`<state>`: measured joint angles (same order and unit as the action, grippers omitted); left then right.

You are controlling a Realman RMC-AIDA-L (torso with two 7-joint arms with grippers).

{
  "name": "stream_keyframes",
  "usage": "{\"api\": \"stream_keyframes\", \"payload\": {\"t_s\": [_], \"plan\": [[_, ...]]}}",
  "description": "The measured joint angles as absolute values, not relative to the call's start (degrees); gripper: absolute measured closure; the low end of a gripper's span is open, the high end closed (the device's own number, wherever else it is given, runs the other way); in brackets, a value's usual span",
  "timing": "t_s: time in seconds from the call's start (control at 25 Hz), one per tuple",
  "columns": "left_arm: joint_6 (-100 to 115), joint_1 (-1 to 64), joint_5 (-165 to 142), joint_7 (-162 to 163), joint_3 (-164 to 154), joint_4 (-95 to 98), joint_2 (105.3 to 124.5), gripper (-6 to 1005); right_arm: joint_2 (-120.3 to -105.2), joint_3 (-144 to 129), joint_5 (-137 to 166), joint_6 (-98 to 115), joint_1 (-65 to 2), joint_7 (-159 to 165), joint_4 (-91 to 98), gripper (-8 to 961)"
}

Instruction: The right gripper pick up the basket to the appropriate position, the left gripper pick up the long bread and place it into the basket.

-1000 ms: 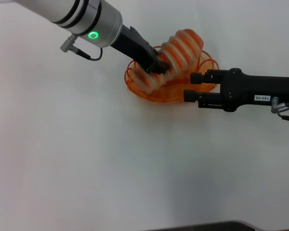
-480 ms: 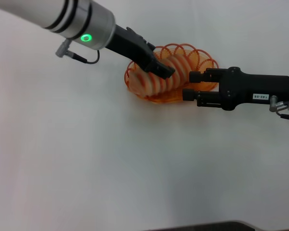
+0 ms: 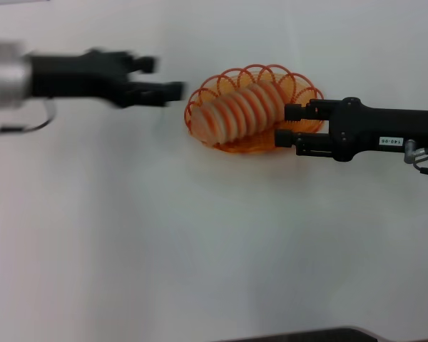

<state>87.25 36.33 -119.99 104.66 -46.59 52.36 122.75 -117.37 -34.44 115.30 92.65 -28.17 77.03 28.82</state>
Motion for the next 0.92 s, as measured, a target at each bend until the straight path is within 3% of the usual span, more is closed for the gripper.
{"api": "stream_keyframes", "payload": {"t_s": [0.24,0.44,0.92], "plan": [[94.35,29.38,-118.62,92.6,-30.59,42.9,120.88,123,-117.3,-34.31,115.21,92.51,-28.51,77.11,28.83,276],[94.64,25.64,-118.81,88.84,-28.35,40.27,121.21,122,-117.24,-34.18,114.96,92.05,-28.81,77.22,28.83,276],[94.52,25.34,-118.88,88.59,-28.13,40.06,121.4,122,-117.24,-34.19,114.87,92.01,-29.38,77.61,28.83,276]]}}
